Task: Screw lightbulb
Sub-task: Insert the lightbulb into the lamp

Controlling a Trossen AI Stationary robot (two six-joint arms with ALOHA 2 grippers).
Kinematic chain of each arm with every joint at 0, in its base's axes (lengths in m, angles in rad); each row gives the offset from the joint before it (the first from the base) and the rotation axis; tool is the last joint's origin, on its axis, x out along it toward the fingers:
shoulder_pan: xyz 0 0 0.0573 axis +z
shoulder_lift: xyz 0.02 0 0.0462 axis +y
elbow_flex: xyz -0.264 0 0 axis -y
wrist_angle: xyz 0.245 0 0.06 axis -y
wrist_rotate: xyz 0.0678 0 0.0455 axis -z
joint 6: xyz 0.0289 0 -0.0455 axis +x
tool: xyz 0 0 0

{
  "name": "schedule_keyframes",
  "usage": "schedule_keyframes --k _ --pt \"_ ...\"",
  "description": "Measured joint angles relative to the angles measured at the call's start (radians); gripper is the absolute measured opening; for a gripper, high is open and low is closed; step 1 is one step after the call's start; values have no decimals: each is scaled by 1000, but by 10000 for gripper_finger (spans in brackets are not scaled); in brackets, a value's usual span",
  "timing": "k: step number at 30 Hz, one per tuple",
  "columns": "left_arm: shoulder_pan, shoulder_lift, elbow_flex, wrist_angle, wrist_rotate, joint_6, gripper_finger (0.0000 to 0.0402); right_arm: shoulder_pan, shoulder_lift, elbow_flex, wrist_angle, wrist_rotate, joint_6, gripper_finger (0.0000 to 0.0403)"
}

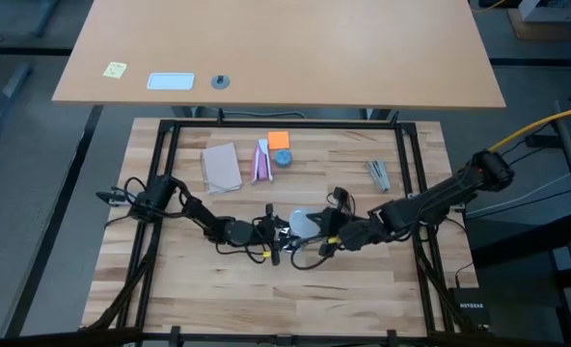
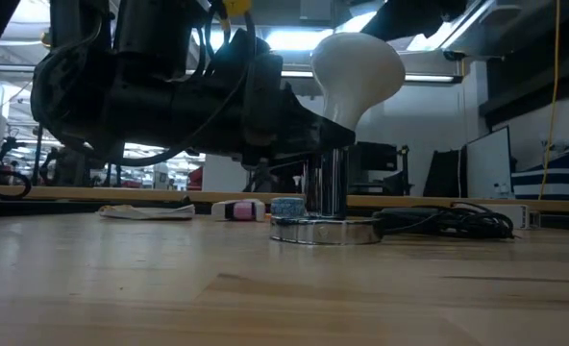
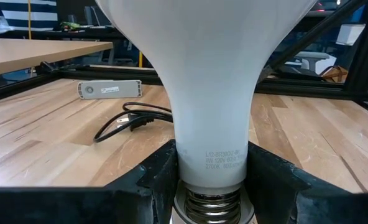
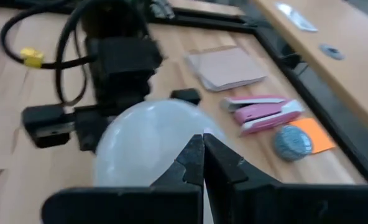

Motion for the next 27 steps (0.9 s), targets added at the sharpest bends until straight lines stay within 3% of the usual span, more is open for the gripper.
schedule_keyframes --k 13,23,27 --pt "0 -6 0 -2 3 -6 161 -1 91 3 152 -57 -3 4" --pt "-4 -8 2 54 9 -98 246 1 103 3 149 -71 -7 4" --pt "-21 -8 2 66 1 -64 260 0 113 3 159 -74 -7 4"
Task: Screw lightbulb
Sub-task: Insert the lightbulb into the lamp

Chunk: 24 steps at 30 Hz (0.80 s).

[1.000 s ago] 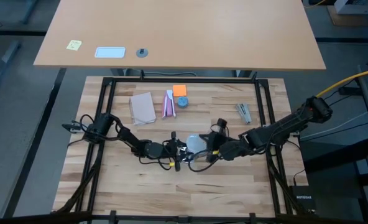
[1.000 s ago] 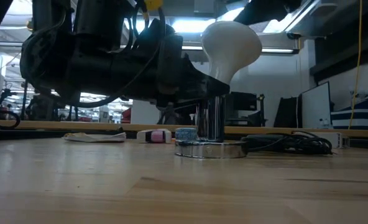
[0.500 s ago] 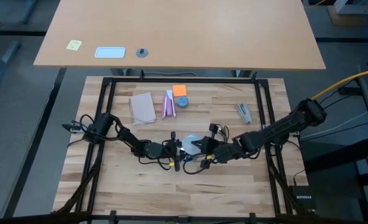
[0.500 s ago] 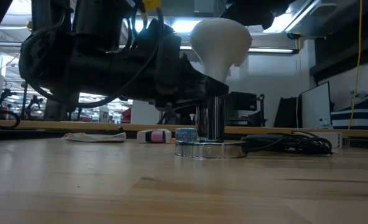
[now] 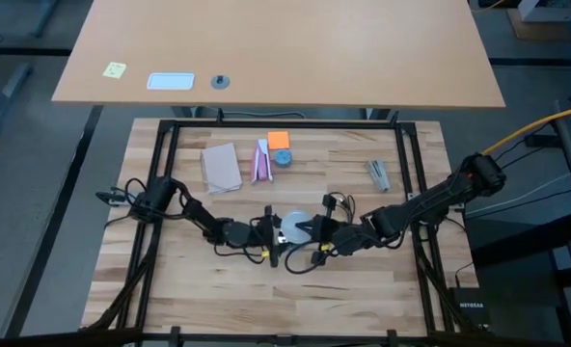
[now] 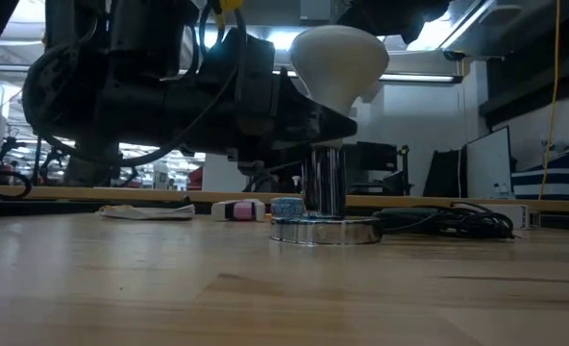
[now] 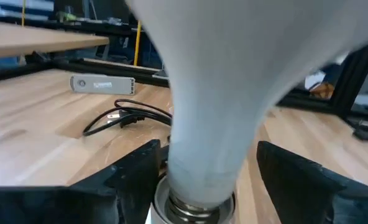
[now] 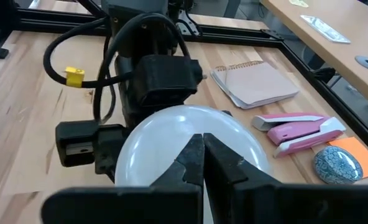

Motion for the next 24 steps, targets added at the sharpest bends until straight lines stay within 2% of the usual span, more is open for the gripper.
schedule_keyframes --k 4,13,24 --pt "-14 0 0 10 -24 49 262 -1 1 -1 -1 12 0 4" --pt "-34 0 0 27 -156 118 262 -6 13 -2 57 25 -38 4" --pt "-40 -3 1 93 -160 117 262 -36 12 -2 48 33 -42 4"
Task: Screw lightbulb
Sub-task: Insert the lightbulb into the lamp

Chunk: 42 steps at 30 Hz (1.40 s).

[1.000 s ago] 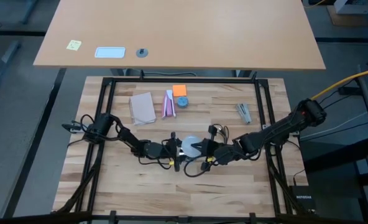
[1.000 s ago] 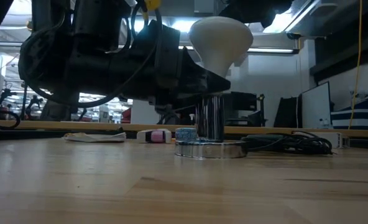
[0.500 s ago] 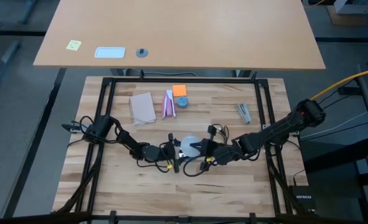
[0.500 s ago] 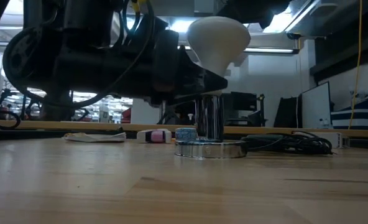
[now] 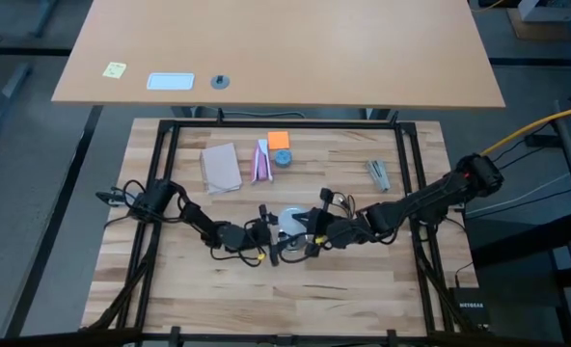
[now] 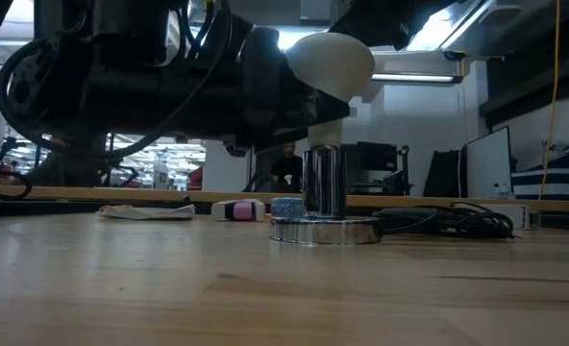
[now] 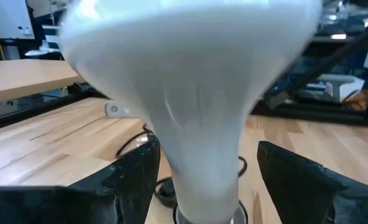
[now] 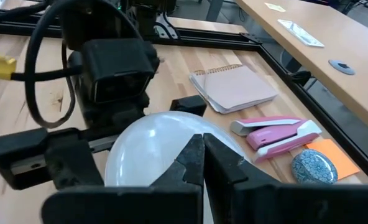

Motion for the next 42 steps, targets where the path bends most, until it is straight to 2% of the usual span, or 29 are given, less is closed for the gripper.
schedule_keyframes --k 9,12,25,42 --pt "-9 -1 -2 9 0 7 262 2 0 0 1 -2 0 4" --pt "-17 -1 -3 10 -6 32 260 2 0 0 4 -32 0 4" --pt "-22 -1 -4 10 -37 61 187 3 0 0 7 -57 5 4" --pt "-13 -2 -4 6 -14 31 168 3 0 0 5 -58 0 4"
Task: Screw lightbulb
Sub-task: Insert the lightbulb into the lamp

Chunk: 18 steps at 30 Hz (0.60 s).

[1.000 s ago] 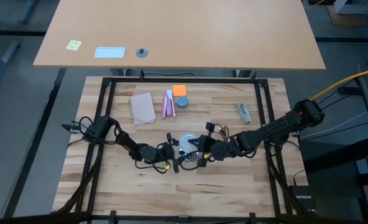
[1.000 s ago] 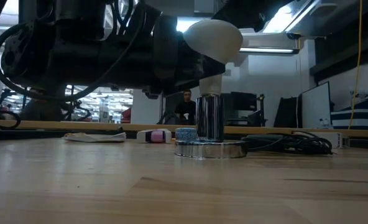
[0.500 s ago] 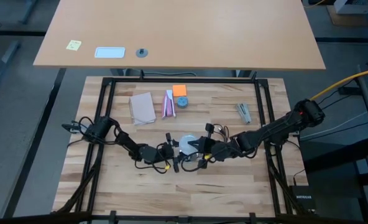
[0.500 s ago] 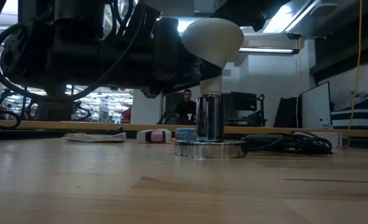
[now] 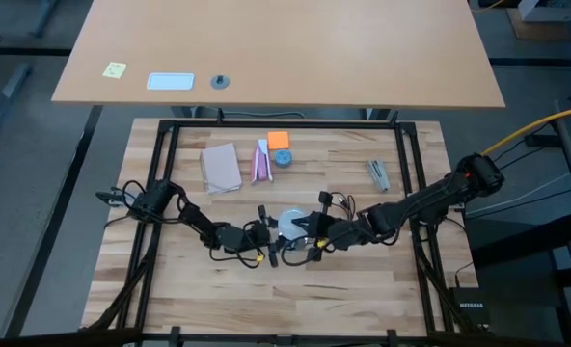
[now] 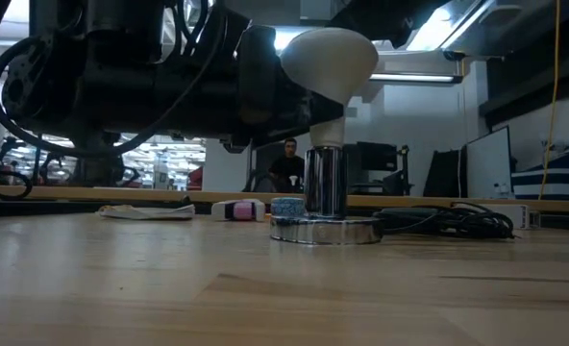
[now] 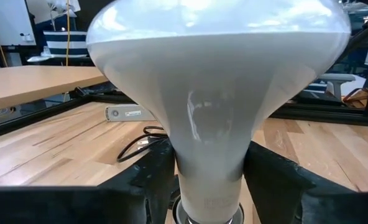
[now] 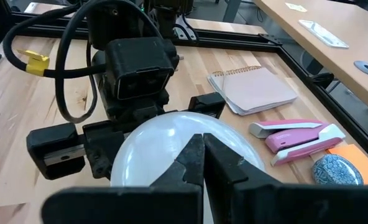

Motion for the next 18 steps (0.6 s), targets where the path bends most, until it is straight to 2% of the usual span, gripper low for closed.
schedule_keyframes --k 5,9,18 --pt "-7 0 0 -3 0 18 148 0 -13 -3 16 6 -68 5" --pt "-10 -1 0 -4 0 22 150 0 -36 -6 20 1 -128 5" --pt "-15 -2 0 -15 -6 18 155 -1 -106 -6 -114 81 -91 5"
